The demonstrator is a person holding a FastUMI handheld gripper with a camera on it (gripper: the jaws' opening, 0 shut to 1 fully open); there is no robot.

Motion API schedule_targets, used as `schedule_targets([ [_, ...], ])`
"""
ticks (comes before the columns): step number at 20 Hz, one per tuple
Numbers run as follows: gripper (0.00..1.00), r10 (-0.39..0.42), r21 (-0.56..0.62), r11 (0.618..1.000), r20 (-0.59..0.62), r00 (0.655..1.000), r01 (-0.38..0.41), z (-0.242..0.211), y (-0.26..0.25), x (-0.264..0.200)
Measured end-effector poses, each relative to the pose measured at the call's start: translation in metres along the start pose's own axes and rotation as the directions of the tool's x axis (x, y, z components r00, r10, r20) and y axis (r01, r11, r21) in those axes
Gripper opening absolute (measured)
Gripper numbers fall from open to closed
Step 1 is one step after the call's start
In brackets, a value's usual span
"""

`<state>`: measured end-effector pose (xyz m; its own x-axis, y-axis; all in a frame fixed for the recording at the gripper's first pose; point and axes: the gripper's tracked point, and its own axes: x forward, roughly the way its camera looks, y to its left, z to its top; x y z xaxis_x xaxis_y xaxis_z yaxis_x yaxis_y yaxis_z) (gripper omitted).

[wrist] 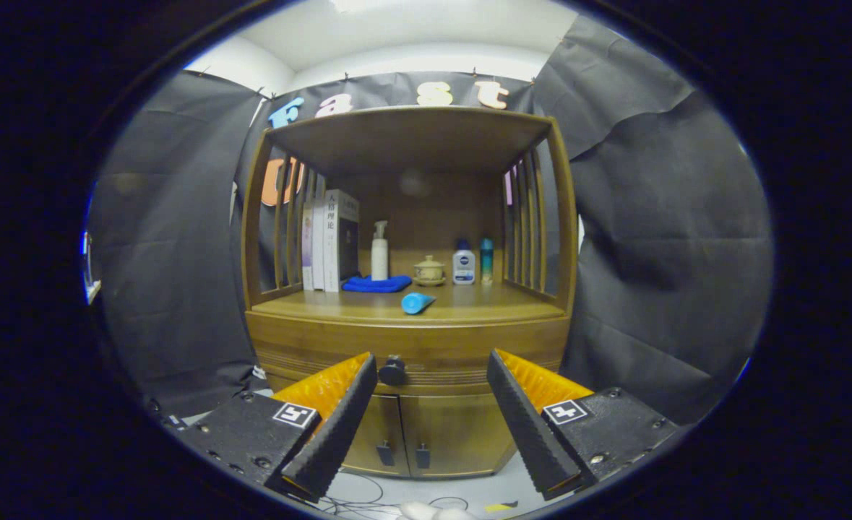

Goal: Pull open the drawer, take out the items inside it, and place them on the countertop above the cabinet.

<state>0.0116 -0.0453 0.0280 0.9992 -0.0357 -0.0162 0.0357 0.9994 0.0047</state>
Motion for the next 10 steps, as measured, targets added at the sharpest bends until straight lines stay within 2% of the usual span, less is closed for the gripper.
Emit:
schedule_targets([
  [3, 0.99, -0.019, -0.006, 1.0, -0.007, 1.0, 0.019, -0.002, -0.006, -0.002],
  [10, 0.99, 0.015, 0.027, 1.0, -0.015, 1.0, -0.015, -0.004, 0.007, -0.002],
])
